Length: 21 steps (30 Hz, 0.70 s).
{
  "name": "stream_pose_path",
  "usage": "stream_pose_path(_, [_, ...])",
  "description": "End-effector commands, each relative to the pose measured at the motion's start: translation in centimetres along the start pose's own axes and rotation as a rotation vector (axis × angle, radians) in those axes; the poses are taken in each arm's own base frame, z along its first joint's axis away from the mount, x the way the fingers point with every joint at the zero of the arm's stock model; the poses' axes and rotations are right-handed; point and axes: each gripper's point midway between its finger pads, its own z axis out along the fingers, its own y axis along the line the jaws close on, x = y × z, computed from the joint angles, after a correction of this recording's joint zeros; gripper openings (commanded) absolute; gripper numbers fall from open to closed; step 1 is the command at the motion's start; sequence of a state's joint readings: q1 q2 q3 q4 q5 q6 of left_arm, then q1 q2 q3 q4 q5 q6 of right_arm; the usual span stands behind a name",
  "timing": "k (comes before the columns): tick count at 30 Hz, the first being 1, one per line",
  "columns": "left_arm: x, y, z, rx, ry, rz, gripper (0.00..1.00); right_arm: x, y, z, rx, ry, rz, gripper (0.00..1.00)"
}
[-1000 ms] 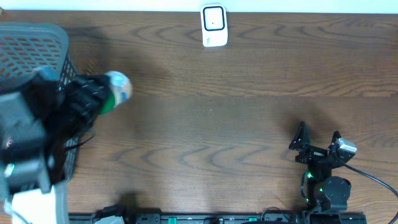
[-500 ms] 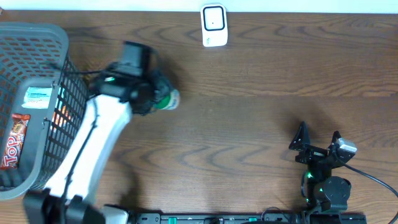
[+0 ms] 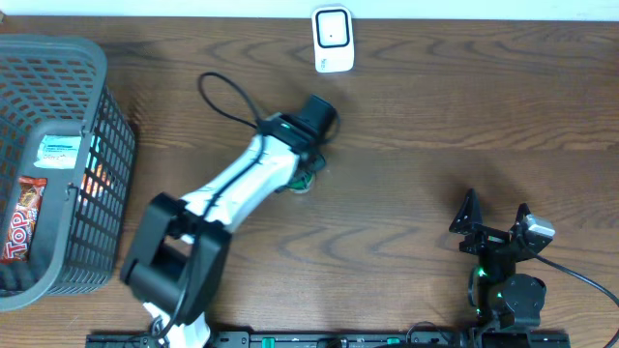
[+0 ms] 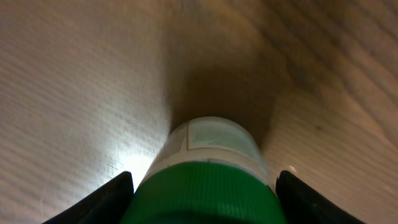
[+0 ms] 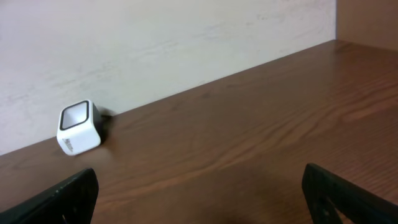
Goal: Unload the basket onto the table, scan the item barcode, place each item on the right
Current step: 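Lift the jar out and carry it toward the white scanner, then set the jar down on the table center and release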
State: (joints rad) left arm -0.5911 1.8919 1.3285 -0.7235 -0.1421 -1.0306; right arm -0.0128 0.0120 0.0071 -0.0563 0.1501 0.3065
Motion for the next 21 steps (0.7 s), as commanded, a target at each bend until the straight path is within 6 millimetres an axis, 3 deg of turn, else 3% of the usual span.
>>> stream_pose_path(1, [0.3,0.1,0.5,-0.057,-0.086,-0.078,0.6,0.0,0.0,0.0,0.001,0.0,0.003,0.99])
stream_pose_path(8, [1.8,0.5,0.6,-0.088,-0.112,-0.413,0.63,0.0,0.0,0.0,0.001,0.0,0.003,0.99])
stream_pose_path(11, [1.9,0.4,0.5,-0.08,-0.104,-0.465,0.92,0.0,0.0,0.0,0.001,0.0,0.003,0.99])
stream_pose_path(13, [1.9,0.9,-0.3,-0.098,-0.104,-0.453,0.96,0.0,0.0,0.0,0.001,0.0,0.003,0.99])
stream_pose_path(17, [-0.1,1.0,-3.5,-0.069,-0.177,-0.347,0.98,0.0,0.0,0.0,0.001,0.0,0.003,0.99])
stream_pose_path(21, [-3.0,-0.1,-9.5,0.058,-0.276,-0.205,0.98,0.0,0.0,0.0,0.001,0.0,0.003,0.99])
